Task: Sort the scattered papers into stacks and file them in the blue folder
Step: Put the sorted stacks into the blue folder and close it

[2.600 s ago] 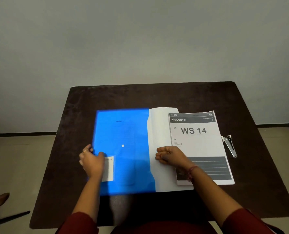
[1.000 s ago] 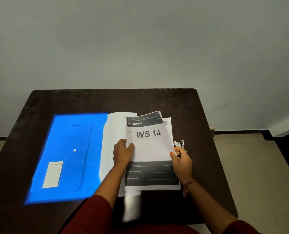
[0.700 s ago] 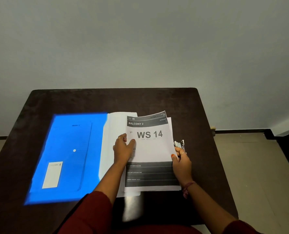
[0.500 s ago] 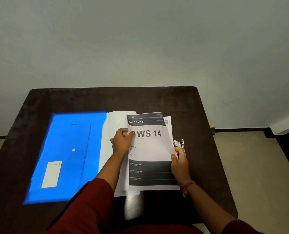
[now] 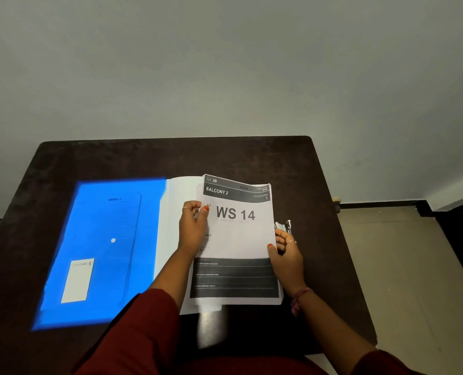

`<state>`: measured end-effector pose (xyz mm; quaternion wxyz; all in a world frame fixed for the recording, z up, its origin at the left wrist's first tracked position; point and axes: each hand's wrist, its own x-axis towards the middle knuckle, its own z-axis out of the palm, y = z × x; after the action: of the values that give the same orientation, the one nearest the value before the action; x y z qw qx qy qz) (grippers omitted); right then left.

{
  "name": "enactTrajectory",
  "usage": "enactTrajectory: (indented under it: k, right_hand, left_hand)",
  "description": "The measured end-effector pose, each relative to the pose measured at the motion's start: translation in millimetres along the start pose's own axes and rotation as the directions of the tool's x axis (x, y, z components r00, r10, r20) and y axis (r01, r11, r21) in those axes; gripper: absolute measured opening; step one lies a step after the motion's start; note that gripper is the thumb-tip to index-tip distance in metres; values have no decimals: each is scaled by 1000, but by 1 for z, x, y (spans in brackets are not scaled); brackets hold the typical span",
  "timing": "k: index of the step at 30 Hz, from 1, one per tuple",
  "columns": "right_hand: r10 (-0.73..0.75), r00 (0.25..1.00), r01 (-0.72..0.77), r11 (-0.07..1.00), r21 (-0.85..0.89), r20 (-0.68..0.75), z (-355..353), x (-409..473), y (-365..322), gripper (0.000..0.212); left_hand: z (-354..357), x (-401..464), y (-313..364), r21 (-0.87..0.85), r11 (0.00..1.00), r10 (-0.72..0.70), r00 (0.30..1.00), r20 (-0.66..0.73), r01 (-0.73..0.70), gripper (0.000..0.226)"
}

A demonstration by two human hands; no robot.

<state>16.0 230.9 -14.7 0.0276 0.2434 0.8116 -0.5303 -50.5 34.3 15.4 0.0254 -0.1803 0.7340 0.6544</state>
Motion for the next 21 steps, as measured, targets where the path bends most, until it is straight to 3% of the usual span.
enactTrajectory:
  k: [4, 6, 9, 12, 15, 21]
  right_hand:
    - [-118, 992, 116, 992, -49, -48, -7, 2, -11, 48]
    - [-148, 989, 148, 989, 7, -16, -12, 7, -16, 61]
    - [-101, 990, 82, 980, 182, 99, -19, 15, -24, 77]
    - [-59, 963, -37, 937, 349, 262, -23, 20, -31, 57]
    - [-59, 929, -47, 961, 273, 366, -19, 17, -30, 33]
    - [-59, 921, -3, 988, 157, 386, 2, 2, -21, 53]
  left_hand:
    - [-2, -6, 5, -73, 997, 31, 999, -25, -33, 19]
    - [-4, -10, 10, -163, 986, 37, 999, -5, -37, 23]
    - [-9, -15, 21, -287, 957, 38, 999, 9, -33, 28]
    - [-16, -15, 32, -386, 921, 44, 999, -7, -43, 28]
    - [-23, -7, 36, -471, 880, 16, 996, -86, -55, 26]
    - [-33, 7, 28, -403, 911, -41, 955, -295, -85, 24]
